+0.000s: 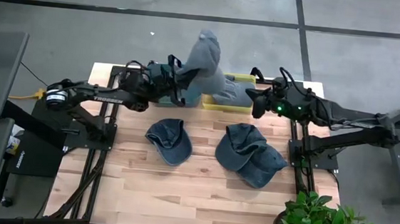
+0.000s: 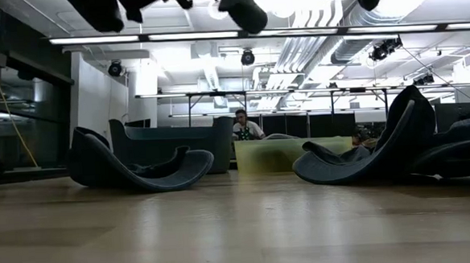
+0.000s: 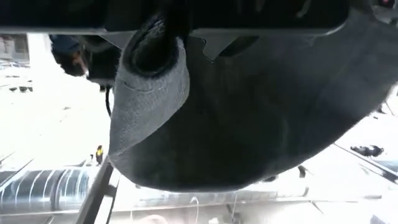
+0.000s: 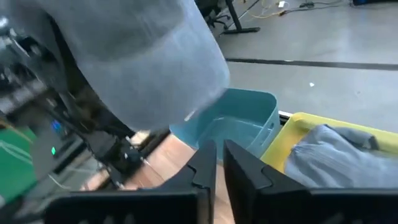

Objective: Pick & Place hat
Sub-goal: Put the gray cap into the yellow bin

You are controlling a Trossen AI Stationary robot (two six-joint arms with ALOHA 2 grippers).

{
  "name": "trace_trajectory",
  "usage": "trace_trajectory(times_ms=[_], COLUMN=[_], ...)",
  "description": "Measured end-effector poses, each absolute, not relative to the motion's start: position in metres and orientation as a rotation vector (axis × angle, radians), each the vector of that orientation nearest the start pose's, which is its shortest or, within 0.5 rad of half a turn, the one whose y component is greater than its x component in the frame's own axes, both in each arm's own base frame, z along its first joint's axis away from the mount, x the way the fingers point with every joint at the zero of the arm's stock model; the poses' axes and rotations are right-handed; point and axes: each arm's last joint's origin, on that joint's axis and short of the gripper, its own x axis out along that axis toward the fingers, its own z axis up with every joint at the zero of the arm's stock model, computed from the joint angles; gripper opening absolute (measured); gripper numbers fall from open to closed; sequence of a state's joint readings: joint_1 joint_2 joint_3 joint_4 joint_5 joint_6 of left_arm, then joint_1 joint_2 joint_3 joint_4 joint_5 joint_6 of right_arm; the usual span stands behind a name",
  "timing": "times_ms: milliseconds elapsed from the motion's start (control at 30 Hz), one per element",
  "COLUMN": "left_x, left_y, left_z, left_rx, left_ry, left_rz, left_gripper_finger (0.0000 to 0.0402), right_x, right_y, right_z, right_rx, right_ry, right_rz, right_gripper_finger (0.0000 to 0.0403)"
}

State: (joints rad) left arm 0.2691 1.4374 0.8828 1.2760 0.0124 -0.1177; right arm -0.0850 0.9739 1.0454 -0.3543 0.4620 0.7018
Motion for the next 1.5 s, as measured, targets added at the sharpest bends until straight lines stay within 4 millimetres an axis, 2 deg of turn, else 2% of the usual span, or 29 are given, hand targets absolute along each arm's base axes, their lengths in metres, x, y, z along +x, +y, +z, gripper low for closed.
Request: trace_trajectory(times_ms=[133, 233, 400, 600, 767, 967, 1100, 1300, 1500], left_x=[0.289, 0.295, 0.305, 0.304, 0.293, 0.288, 0.287, 0.291, 0.296], left_y=[0.089, 0.099, 0.107, 0.124, 0.138, 0.143, 0.142, 0.142, 0.143], left_z=[0.353, 0.344, 0.342, 0.346, 0.35, 0.352, 0.354, 0.374, 0.385], left_rx=[-0.02, -0.032, -0.034, -0.02, -0.006, -0.021, -0.015, 0.025, 0.041], left_ry=[-0.799, -0.771, -0.833, -0.851, -0.897, -0.923, -0.94, -0.96, -0.919], left_rz=[0.178, 0.174, 0.142, 0.18, 0.171, 0.153, 0.147, 0.101, 0.063], left_gripper_finger=[0.0004, 0.0004, 0.0004, 0.0004, 0.0004, 0.0004, 0.0004, 0.0004, 0.0004], right_x=[0.214, 0.225, 0.243, 0.253, 0.254, 0.252, 0.257, 0.27, 0.275], right_y=[-0.034, -0.037, -0.042, -0.044, -0.047, -0.057, -0.069, -0.085, -0.093], right_z=[0.375, 0.38, 0.38, 0.371, 0.37, 0.378, 0.375, 0.373, 0.377], right_rx=[0.685, 0.728, 0.808, 0.853, 0.861, 0.871, 0.897, 0.92, 0.916], right_ry=[-0.002, -0.087, -0.185, -0.168, -0.199, -0.302, -0.313, -0.368, -0.437], right_rz=[-0.599, -0.554, -0.519, -0.534, -0.587, -0.597, -0.581, -0.474, -0.385], right_gripper_finger=[0.007, 0.01, 0.015, 0.021, 0.025, 0.0271, 0.0273, 0.0273, 0.0273])
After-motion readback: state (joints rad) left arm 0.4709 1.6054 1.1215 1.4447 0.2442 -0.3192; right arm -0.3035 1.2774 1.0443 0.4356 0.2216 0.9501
